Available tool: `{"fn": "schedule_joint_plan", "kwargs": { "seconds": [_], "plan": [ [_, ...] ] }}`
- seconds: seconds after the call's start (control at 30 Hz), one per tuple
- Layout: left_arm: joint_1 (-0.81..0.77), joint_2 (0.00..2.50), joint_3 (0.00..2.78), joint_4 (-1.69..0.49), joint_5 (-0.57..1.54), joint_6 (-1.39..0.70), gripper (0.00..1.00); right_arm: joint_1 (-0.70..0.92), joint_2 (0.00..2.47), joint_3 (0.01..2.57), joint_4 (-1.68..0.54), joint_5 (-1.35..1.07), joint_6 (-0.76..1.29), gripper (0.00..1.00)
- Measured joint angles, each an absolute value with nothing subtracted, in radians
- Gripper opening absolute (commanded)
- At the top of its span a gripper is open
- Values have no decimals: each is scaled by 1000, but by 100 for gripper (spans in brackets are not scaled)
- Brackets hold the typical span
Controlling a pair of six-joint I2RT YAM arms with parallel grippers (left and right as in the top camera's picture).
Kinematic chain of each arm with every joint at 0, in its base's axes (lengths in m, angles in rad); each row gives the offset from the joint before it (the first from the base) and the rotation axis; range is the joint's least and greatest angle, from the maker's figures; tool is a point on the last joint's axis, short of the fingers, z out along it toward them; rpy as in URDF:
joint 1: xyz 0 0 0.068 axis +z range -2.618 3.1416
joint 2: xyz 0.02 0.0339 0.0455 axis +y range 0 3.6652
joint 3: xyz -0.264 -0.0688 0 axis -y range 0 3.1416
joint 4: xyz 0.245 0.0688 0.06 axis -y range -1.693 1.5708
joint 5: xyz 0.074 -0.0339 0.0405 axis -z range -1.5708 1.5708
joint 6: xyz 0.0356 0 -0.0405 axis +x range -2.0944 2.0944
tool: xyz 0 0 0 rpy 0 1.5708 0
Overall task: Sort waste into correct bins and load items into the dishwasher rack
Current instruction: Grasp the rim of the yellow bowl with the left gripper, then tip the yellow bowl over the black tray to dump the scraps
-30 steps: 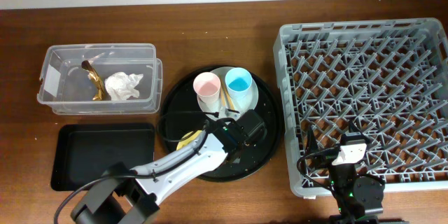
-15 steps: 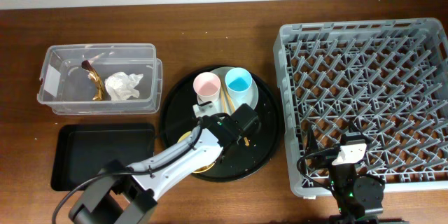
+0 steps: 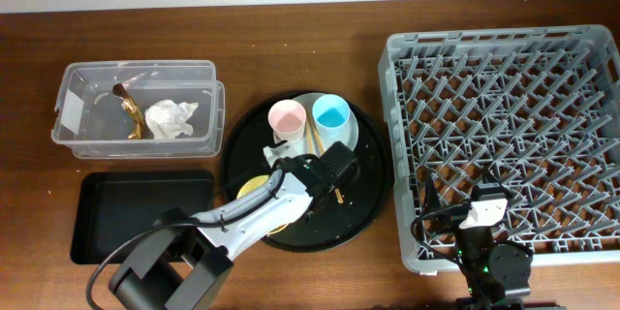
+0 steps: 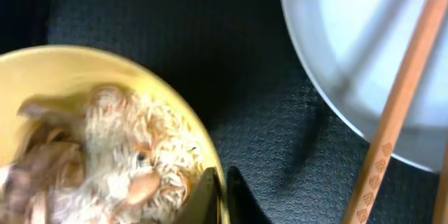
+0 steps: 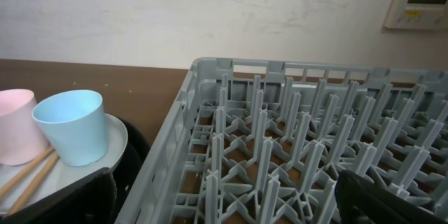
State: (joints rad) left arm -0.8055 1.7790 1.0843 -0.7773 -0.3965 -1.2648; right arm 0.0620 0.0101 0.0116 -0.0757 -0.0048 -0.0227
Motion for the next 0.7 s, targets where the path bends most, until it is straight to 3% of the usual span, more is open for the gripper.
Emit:
{"fn": "schedule_joint_plan", "kwargs": {
  "seconds": [0.3,0.5,0.7],
  "plan": [
    [-805,1757,1104,-834,-375,-1132,0,62,10,12,-76,-5,-23,98],
    [-805,1551,1108,-905,-355,-1027,0,62,10,12,-76,-5,-23,98],
    [-741,1277,1111,-1036,-337,-708,0,62,10,12,-76,-5,-23,98]
  ]
}}
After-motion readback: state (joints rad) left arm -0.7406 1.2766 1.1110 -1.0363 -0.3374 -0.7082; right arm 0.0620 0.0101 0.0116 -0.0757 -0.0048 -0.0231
